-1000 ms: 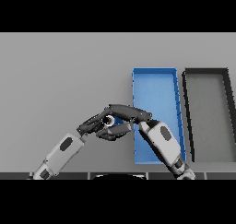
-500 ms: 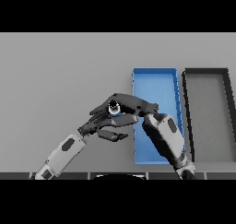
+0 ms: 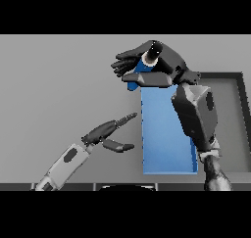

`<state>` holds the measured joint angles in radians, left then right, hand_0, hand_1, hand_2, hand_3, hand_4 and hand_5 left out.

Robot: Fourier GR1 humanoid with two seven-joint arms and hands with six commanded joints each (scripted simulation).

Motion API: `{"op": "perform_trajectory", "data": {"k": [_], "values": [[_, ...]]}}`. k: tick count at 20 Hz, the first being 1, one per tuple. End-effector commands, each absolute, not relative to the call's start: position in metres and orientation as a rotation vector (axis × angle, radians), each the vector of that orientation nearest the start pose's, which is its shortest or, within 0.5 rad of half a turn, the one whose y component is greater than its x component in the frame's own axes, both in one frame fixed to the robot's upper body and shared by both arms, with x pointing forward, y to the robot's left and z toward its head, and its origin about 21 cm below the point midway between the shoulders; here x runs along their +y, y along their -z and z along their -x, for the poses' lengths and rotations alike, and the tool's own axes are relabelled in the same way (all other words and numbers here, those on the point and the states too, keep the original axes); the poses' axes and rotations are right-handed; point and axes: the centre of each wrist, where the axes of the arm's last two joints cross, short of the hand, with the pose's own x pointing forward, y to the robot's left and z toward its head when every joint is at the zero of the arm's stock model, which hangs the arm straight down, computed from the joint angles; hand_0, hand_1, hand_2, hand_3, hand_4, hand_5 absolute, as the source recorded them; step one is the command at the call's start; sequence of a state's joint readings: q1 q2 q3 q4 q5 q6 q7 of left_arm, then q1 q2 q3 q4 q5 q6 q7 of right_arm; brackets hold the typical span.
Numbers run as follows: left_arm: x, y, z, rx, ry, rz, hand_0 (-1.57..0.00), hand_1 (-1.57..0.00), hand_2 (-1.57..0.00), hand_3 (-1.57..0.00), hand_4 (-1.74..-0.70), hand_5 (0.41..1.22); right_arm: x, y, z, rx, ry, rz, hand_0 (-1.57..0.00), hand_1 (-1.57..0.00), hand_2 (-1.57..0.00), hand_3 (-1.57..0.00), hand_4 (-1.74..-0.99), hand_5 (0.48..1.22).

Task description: Pick up the blue pipe and place it into the blue bin.

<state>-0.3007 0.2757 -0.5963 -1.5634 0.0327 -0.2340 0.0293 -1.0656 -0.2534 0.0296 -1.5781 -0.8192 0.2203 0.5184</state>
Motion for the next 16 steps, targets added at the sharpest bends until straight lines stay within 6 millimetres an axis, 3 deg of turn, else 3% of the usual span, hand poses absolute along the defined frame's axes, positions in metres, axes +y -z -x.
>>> {"op": "perform_trajectory", "data": {"k": [1,4,8,16], "values": [[0.133,-0.042,-0.266,-1.531,1.0,0.434,0.0,0.0,0.0,0.0,-0.91,0.492,-0.141,-0.335,-0.346,-1.832,-0.663,-0.878,-1.57,-1.57,-1.57,-1.57,-1.732,1.117],[0.137,-0.042,-0.267,-1.531,0.998,0.44,0.0,0.0,0.0,0.0,-0.91,0.49,-0.168,-0.329,-0.376,-1.809,-0.546,-0.697,-1.57,-1.57,-1.57,-1.57,-1.736,1.135],[0.137,-0.04,-0.269,-1.518,0.988,0.425,0.0,0.0,0.0,0.0,-0.9,0.489,-0.204,-0.279,-0.398,-1.673,-0.404,-0.543,-1.57,-1.57,-1.57,-1.57,-1.739,1.12],[0.136,-0.041,-0.269,-1.516,0.983,0.436,0.0,0.0,0.0,0.0,-0.89,0.466,-0.23,-0.18,-0.393,-1.326,-0.256,-0.359,-1.57,-1.57,-1.57,-1.57,-1.741,1.12]]}}
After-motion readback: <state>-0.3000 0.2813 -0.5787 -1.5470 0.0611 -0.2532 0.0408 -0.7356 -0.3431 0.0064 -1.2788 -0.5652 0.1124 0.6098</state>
